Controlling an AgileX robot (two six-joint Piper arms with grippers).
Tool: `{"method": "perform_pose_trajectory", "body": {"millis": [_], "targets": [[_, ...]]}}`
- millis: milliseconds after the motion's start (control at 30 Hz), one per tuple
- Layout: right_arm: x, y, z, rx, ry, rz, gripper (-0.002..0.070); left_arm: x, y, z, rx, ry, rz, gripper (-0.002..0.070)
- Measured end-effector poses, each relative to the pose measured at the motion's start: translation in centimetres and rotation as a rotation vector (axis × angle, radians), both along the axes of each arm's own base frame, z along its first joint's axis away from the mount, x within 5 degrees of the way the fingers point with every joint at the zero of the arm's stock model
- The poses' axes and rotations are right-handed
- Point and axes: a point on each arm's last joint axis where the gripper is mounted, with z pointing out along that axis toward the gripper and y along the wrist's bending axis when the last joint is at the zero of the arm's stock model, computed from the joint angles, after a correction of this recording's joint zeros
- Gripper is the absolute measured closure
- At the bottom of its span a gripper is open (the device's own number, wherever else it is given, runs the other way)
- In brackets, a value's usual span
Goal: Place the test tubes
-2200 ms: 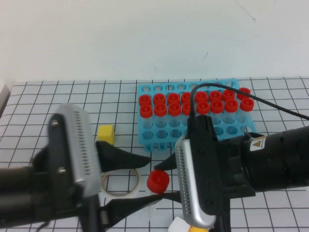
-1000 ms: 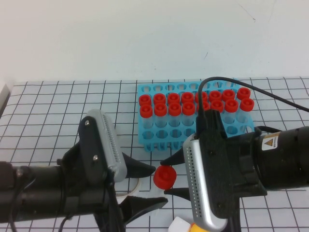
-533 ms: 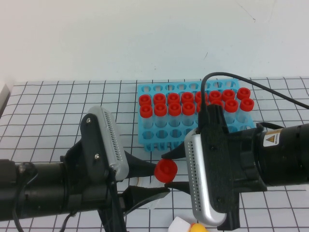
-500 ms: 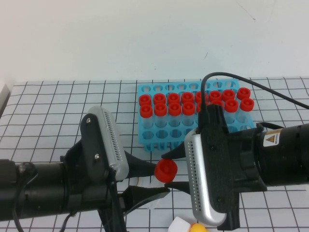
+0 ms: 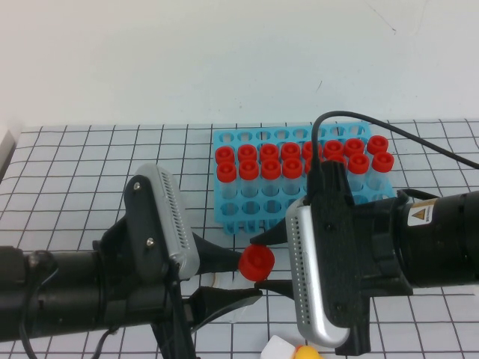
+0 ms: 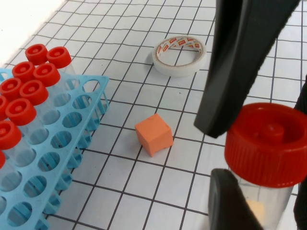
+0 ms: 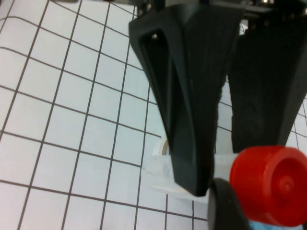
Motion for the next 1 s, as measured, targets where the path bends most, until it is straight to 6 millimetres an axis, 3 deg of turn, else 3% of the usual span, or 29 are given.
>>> {"method": "perform_pose_trajectory", "body": {"millis": [133, 267, 400, 467, 567, 733, 1000], "targets": [[-0.01, 0.01, 0.02, 0.004, 0.004, -0.002, 0.0371, 0.0, 0.0, 0.0, 0.0, 0.0, 0.0, 0.0412], [-0.05, 0.06, 0.05, 0.014, 0.015, -0.005, 0.0371, 0.0, 0.0, 0.0, 0.0, 0.0, 0.0, 0.0194], [-0.05, 0.06, 0.05, 0.014, 0.015, -0.005, 0.0371, 0.1, 0.05, -0.03, 0.006, -0.005, 0.01, 0.0144], [-0.05, 0.06, 0.05, 0.014, 0.015, -0.005, 0.0371, 0.17, 0.12, -0.1, 0.019, -0.013, 0.016, 0.016], [-0.05, 0.06, 0.05, 0.014, 0.015, -0.005, 0.0371, 0.31, 0.25, -0.23, 0.037, -0.015, 0.033, 0.0244], [0.04, 0.06, 0.1, 0.018, 0.008, -0.012, 0.0371, 0.22, 0.19, -0.23, 0.031, -0.002, 0.029, 0.0462], [0.08, 0.06, 0.13, 0.021, 0.007, -0.016, 0.0372, 0.24, 0.17, -0.18, 0.02, 0.009, 0.037, 0.0467]]}}
